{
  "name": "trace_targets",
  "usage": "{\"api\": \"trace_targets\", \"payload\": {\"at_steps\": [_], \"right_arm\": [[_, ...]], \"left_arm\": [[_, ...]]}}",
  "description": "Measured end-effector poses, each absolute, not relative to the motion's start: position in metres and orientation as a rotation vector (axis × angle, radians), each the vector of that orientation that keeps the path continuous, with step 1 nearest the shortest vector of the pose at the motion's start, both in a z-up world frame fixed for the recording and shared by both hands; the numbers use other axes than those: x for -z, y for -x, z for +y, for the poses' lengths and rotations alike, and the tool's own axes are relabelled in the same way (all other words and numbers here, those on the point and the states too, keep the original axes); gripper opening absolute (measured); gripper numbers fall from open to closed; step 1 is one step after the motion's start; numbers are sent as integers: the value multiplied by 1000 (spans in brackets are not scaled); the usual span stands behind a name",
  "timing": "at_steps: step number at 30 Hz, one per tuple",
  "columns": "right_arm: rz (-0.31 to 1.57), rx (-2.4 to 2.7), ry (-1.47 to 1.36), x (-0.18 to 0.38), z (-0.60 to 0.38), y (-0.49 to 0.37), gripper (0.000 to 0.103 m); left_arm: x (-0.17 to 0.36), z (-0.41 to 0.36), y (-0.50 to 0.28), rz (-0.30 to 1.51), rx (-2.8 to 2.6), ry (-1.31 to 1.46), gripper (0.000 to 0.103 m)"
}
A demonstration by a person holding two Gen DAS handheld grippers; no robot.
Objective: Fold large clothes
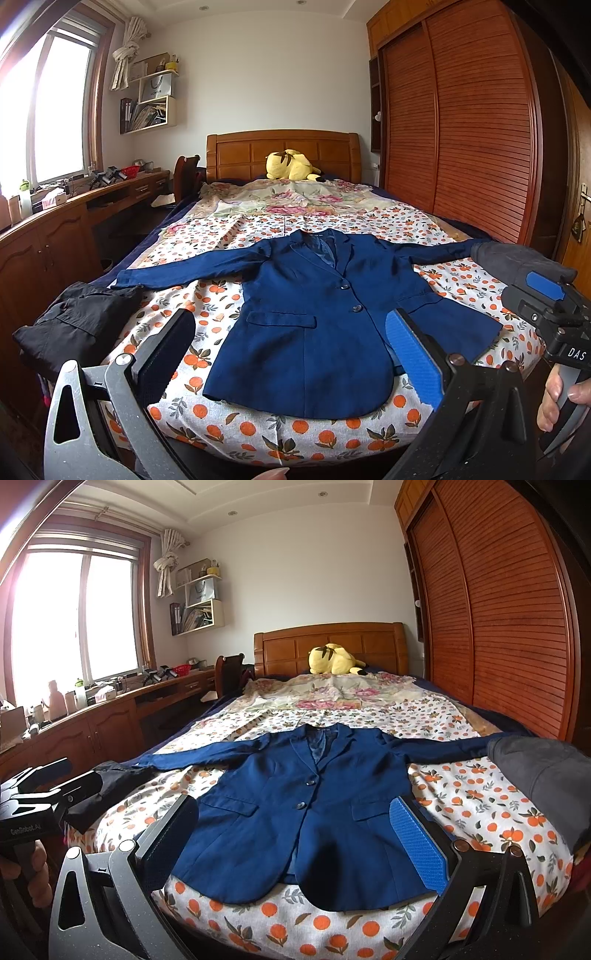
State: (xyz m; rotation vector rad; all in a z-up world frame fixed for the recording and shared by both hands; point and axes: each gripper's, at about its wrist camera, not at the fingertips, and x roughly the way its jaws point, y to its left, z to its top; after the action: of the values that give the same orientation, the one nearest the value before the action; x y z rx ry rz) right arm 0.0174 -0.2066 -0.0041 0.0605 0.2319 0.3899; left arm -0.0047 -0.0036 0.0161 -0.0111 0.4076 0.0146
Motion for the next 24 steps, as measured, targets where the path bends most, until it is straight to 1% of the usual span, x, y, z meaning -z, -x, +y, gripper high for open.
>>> {"api": "trace_targets", "payload": {"at_steps": [24], "right_arm": [[218,-395,-71,4,-209,-11,103]], "left_arm": [[-16,-5,5,404,-7,10,103]]}}
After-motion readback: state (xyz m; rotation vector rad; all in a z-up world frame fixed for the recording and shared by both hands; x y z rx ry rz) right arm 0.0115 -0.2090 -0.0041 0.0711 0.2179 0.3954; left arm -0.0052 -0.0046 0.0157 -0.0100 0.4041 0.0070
